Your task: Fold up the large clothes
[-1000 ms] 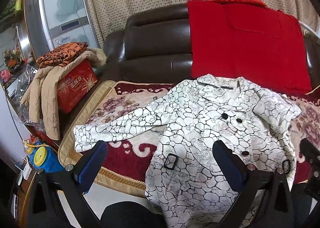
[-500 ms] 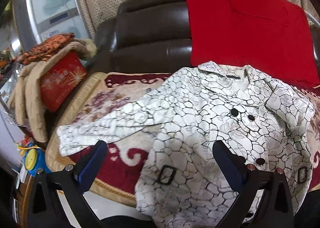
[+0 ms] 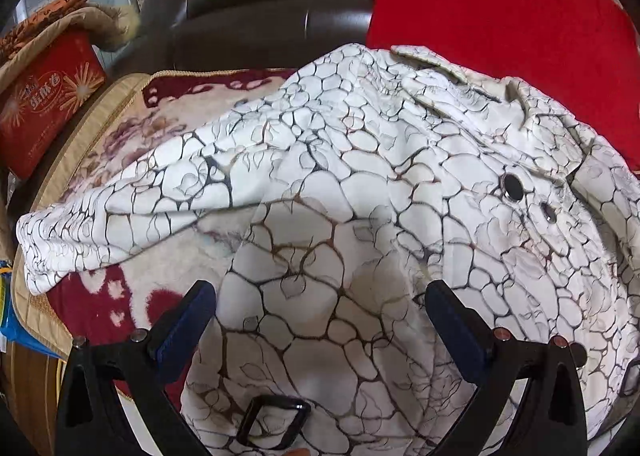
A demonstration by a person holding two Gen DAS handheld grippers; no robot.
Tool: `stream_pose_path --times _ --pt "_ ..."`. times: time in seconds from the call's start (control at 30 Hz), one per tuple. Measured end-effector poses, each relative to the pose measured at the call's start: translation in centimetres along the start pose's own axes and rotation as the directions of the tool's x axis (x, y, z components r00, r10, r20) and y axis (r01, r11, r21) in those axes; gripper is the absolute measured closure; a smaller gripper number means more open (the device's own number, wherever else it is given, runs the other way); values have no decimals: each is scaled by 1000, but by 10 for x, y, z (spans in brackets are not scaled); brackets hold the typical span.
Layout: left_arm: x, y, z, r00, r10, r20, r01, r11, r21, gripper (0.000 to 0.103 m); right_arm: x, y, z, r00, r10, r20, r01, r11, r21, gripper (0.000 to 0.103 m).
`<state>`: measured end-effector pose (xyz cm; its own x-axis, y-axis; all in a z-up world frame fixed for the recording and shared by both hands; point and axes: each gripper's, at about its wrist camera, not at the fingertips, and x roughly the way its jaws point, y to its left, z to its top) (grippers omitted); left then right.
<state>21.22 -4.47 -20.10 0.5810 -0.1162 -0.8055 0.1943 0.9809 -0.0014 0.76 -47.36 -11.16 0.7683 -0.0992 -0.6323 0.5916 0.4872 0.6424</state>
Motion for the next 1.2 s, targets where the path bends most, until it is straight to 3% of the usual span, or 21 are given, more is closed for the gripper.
stream_pose_path --times 0.1,0.3,0.43,0.47,0.5,0.6,0.77,0.9,0.97,1.03,1.1,1.2 --pt "-7 -4 -2 996 54 66 -57 997 50 0 13 -10 10 999 54 -3 -54 996 68 3" --pt "15 -5 -11 996 92 -22 -89 989 121 0 41 -24 32 995 104 -4 -102 979 177 20" --pt "21 3 -12 998 61 -29 -60 996 61 0 56 -32 46 994 108 18 -110 971 211 34" --pt "23 5 -11 999 44 -26 -43 998 35 0 60 -33 50 995 99 23 -102 972 210 45" --pt "24 9 -12 1000 22 -20 -21 1000 4 0 64 -34 52 996 85 21 -88 976 202 62" --pt "25 14 -14 1000 7 -10 -8 1000 -6 0 73 -35 57 998 60 29 -65 980 188 75" --pt "20 11 -21 1000 22 17 -22 1000 -9 0 58 -4 57 990 72 120 -77 996 37 81" --pt "17 16 -15 1000 5 -21 -4 999 34 0 31 40 39 969 133 206 -103 983 -150 81" --pt "10 24 -10 999 30 15 -31 999 30 0 21 67 26 956 176 236 -113 959 -258 81" --pt "-6 36 -8 993 69 101 -69 998 -7 0 12 91 10 944 227 239 -133 926 -352 81" --pt "-19 50 -7 981 95 169 -87 995 -52 0 8 121 -12 933 300 201 -183 873 -452 81" --pt "-28 73 -5 969 134 207 -110 986 -124 0 9 162 -51 923 369 106 -243 776 -582 81"
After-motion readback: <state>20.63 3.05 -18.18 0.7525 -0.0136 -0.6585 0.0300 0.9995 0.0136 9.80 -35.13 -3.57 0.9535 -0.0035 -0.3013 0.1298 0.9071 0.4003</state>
